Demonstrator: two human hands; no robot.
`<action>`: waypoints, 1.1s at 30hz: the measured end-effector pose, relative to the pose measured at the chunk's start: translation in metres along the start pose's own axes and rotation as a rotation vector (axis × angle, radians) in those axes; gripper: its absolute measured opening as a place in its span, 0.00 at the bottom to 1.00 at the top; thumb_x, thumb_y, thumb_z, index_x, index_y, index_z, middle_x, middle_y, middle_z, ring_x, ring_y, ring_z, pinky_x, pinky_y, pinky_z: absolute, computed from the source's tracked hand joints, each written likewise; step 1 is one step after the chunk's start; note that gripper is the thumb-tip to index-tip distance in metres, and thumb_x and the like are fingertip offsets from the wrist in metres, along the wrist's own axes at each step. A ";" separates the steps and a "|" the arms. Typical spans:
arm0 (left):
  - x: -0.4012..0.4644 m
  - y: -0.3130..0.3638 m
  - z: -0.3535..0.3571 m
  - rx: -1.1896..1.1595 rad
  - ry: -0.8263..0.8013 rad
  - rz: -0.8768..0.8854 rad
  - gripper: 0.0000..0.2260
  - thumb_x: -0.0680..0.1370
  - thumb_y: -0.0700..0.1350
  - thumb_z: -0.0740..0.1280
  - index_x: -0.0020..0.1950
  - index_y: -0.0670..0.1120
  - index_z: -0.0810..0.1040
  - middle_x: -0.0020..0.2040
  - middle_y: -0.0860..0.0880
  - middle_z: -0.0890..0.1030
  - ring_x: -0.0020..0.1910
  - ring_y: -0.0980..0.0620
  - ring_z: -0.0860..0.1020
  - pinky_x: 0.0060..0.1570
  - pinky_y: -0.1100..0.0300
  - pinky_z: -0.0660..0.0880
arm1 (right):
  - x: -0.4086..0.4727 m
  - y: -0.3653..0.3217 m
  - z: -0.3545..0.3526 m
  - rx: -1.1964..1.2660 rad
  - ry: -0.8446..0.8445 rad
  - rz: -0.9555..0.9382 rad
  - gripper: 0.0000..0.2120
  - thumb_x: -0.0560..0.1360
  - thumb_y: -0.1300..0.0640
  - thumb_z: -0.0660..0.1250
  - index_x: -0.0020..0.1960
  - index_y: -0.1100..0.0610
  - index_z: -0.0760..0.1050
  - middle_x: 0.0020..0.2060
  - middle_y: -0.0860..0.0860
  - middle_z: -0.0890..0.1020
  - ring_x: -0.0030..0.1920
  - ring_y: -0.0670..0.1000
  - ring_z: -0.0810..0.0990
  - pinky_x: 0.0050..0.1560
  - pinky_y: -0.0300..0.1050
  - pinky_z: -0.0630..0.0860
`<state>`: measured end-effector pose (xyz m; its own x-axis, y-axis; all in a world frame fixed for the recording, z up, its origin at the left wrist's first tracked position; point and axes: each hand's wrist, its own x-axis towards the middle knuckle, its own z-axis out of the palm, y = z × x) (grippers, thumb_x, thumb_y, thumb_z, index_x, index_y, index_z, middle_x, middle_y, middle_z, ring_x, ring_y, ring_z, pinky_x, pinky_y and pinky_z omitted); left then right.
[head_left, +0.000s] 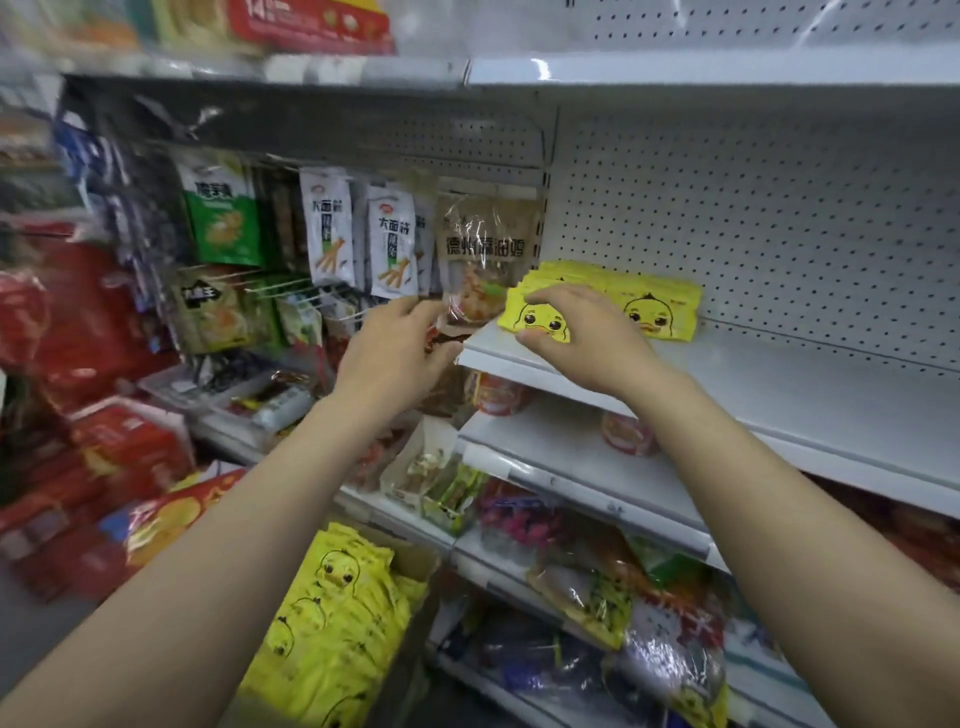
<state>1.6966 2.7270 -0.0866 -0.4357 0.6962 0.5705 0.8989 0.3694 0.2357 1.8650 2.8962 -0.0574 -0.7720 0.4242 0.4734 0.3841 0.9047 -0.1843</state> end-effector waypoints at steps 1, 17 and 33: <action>-0.008 -0.008 -0.006 0.019 0.008 -0.007 0.23 0.77 0.58 0.65 0.70 0.51 0.71 0.64 0.45 0.75 0.63 0.43 0.73 0.59 0.46 0.74 | -0.001 -0.011 0.004 0.007 0.002 -0.023 0.23 0.76 0.38 0.63 0.68 0.45 0.71 0.68 0.48 0.74 0.69 0.53 0.69 0.66 0.52 0.69; -0.034 -0.206 0.002 0.092 -0.081 -0.126 0.24 0.77 0.57 0.65 0.72 0.52 0.69 0.70 0.43 0.71 0.68 0.41 0.69 0.64 0.43 0.70 | 0.089 -0.149 0.165 0.052 -0.210 -0.096 0.27 0.77 0.37 0.62 0.72 0.47 0.67 0.70 0.47 0.70 0.71 0.52 0.67 0.67 0.53 0.69; -0.113 -0.395 0.218 -0.107 -0.781 -0.247 0.21 0.76 0.55 0.68 0.68 0.51 0.73 0.65 0.43 0.75 0.65 0.38 0.71 0.61 0.44 0.72 | 0.054 -0.155 0.447 0.068 -0.896 0.236 0.30 0.74 0.42 0.71 0.71 0.51 0.69 0.66 0.55 0.75 0.65 0.58 0.73 0.60 0.52 0.74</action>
<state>1.3809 2.6366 -0.4159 -0.4929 0.8444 -0.2098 0.7553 0.5349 0.3787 1.5377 2.7969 -0.3883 -0.7914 0.4442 -0.4200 0.5727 0.7791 -0.2550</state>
